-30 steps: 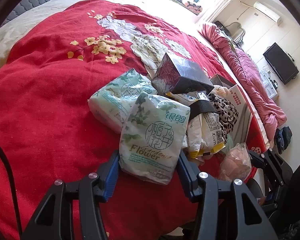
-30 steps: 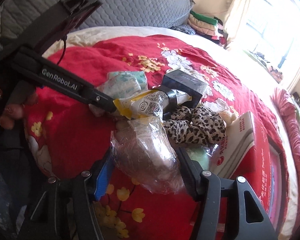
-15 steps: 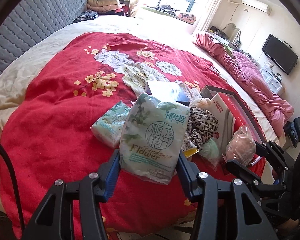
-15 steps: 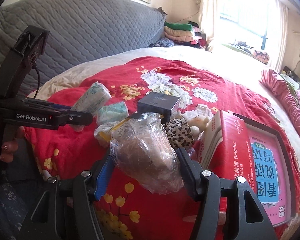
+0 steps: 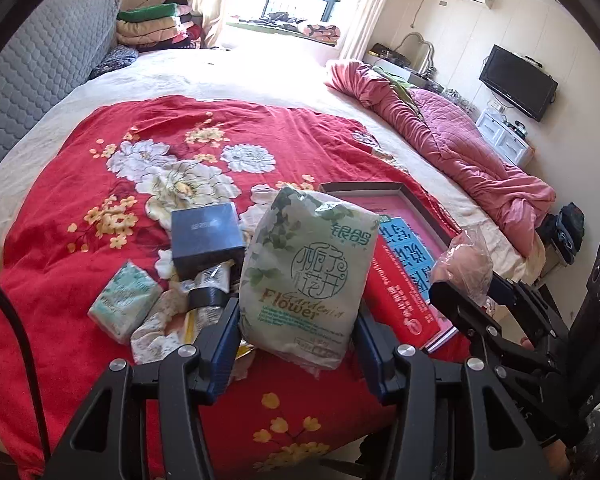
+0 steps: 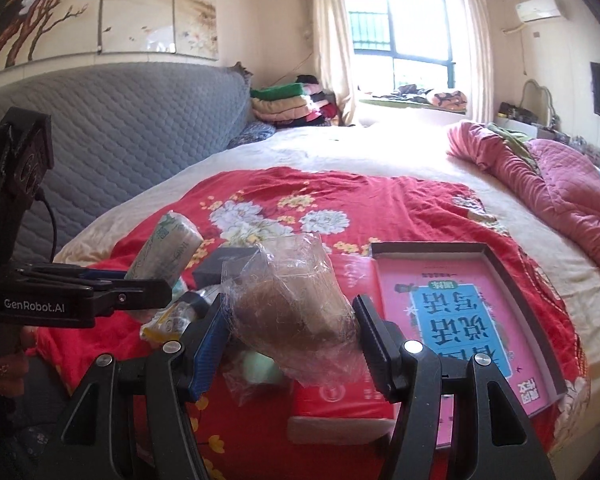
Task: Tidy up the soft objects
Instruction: 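Carry the tissue pack with left tool while right carries the plastic bag over the pink tray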
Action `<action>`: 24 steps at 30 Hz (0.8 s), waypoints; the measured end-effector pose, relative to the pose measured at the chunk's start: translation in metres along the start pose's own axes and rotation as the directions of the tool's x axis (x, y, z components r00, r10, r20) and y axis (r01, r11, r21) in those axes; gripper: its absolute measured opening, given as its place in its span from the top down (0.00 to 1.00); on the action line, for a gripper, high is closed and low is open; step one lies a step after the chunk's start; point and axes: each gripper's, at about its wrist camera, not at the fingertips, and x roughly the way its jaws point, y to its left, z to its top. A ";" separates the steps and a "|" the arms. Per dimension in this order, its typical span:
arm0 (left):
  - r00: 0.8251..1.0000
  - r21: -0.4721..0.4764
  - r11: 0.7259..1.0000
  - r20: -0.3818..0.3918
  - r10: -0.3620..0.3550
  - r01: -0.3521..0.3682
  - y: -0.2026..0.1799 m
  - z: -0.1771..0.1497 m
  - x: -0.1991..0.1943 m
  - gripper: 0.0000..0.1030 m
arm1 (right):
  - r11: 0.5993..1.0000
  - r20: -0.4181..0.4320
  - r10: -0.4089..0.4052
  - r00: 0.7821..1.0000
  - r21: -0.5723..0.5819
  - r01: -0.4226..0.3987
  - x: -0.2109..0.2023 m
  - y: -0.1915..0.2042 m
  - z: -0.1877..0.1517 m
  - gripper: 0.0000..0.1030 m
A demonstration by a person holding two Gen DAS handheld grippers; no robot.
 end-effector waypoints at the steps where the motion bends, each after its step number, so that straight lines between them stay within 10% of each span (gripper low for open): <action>1: 1.000 0.009 1.000 0.003 -0.013 0.013 -0.009 0.004 0.001 0.48 | 1.000 0.006 -0.019 1.000 0.013 0.019 -0.003 -0.007 0.001 0.39; 24: 0.985 0.205 0.974 -0.162 -0.062 0.095 -0.159 0.027 0.087 0.48 | 0.896 -0.061 -0.360 0.931 0.256 0.363 -0.036 -0.163 -0.018 0.39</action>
